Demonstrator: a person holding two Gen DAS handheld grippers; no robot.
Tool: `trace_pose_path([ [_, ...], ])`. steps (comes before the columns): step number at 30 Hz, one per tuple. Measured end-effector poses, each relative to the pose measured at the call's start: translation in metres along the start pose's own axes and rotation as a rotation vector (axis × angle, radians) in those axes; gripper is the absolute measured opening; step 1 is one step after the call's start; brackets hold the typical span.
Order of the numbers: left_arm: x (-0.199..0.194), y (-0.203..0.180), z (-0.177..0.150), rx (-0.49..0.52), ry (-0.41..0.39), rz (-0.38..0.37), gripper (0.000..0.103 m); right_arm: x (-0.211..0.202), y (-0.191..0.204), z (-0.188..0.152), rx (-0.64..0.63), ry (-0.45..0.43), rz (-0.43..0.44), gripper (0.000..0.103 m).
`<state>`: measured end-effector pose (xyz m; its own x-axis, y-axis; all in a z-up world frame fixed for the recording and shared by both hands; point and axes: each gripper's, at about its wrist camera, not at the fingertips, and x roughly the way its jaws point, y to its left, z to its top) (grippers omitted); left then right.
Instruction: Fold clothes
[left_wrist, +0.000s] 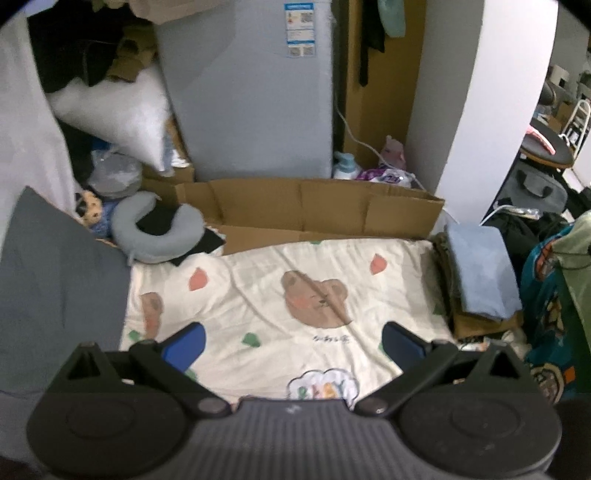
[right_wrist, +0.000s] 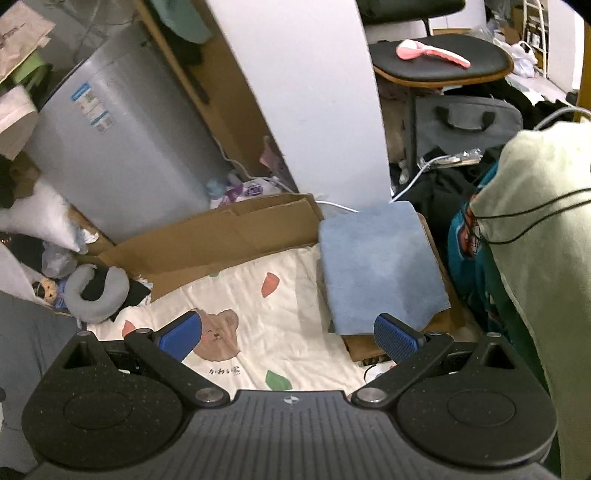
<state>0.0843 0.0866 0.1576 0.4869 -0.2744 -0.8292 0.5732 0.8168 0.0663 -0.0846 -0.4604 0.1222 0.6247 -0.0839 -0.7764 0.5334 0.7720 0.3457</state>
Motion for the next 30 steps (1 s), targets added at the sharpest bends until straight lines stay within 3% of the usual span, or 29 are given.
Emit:
trace_pose_path([
  [4, -0.019, 0.019, -0.016, -0.045, -0.019, -0.014, 0.103, -0.012, 0.022, -0.003, -0.025, 0.005, 0.014, 0.103],
  [12, -0.048, 0.036, -0.049, -0.101, -0.110, 0.090, 0.103, -0.024, 0.057, -0.032, -0.119, 0.009, 0.013, 0.103],
  [21, -0.060, 0.016, -0.092, -0.175, -0.189, 0.130, 0.103, -0.020, 0.076, -0.077, -0.214, 0.019, 0.048, 0.103],
  [30, -0.049, -0.006, -0.120, -0.242, -0.201, 0.160, 0.103, -0.011, 0.095, -0.114, -0.341, 0.047, 0.068, 0.103],
])
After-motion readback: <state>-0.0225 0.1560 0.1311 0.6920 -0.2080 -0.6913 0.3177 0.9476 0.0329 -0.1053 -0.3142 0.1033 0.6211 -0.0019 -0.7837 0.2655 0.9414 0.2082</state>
